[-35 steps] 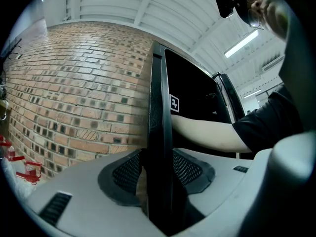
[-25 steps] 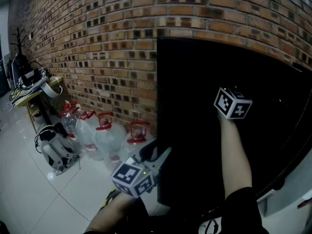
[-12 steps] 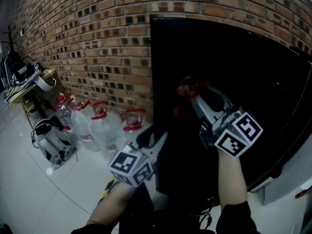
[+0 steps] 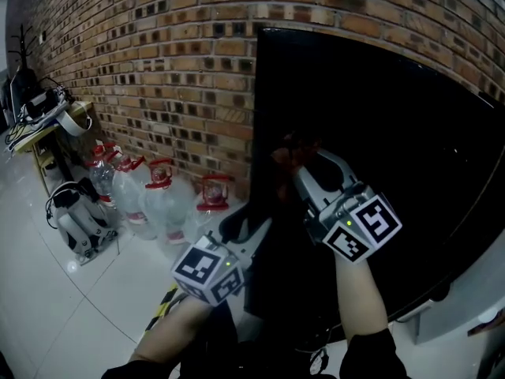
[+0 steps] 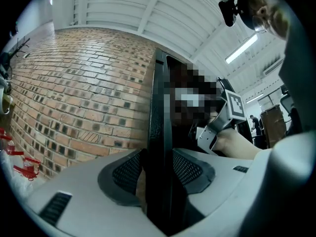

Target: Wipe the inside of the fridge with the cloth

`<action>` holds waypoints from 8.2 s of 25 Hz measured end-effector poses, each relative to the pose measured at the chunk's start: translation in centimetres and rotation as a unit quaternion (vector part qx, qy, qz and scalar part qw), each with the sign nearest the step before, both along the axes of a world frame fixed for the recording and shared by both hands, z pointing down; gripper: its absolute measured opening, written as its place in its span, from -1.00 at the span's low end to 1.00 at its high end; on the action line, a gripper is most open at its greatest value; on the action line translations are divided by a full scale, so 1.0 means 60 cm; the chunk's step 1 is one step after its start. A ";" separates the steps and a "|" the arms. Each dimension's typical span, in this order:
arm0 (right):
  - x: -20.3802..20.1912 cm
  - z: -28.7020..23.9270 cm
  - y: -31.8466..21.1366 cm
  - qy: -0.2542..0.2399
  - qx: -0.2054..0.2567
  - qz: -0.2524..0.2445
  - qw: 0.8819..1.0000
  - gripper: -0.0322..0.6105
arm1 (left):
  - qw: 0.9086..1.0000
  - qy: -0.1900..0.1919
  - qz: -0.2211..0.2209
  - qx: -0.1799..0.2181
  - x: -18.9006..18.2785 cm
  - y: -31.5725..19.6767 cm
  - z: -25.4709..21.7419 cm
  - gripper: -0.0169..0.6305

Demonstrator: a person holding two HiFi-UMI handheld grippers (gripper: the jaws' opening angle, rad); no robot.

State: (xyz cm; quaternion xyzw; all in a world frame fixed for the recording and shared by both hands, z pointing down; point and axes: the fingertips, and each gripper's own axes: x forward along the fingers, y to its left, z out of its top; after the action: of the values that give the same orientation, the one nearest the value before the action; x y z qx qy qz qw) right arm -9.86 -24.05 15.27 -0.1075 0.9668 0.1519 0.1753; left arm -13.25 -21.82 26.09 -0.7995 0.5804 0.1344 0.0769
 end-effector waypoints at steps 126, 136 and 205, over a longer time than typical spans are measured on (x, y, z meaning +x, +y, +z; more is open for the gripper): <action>-0.026 0.219 -0.345 0.061 -0.104 0.160 0.980 -0.67 | 0.998 0.023 0.017 -0.047 -0.011 -0.011 0.104 -0.17; -0.028 0.263 -0.430 0.100 -0.130 0.249 0.955 -0.67 | 0.999 -0.015 0.016 -0.046 0.002 -0.020 0.105 -0.28; -0.014 0.384 -0.194 0.127 -0.165 0.095 0.973 -0.67 | 0.996 0.001 0.069 -0.056 0.012 0.006 0.172 -0.04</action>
State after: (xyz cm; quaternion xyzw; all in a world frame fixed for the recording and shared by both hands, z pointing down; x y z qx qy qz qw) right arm -10.70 -35.68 38.31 -0.2066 0.9781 0.0189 0.0160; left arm -12.53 -21.46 36.41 -0.8405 0.5307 0.1072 0.0217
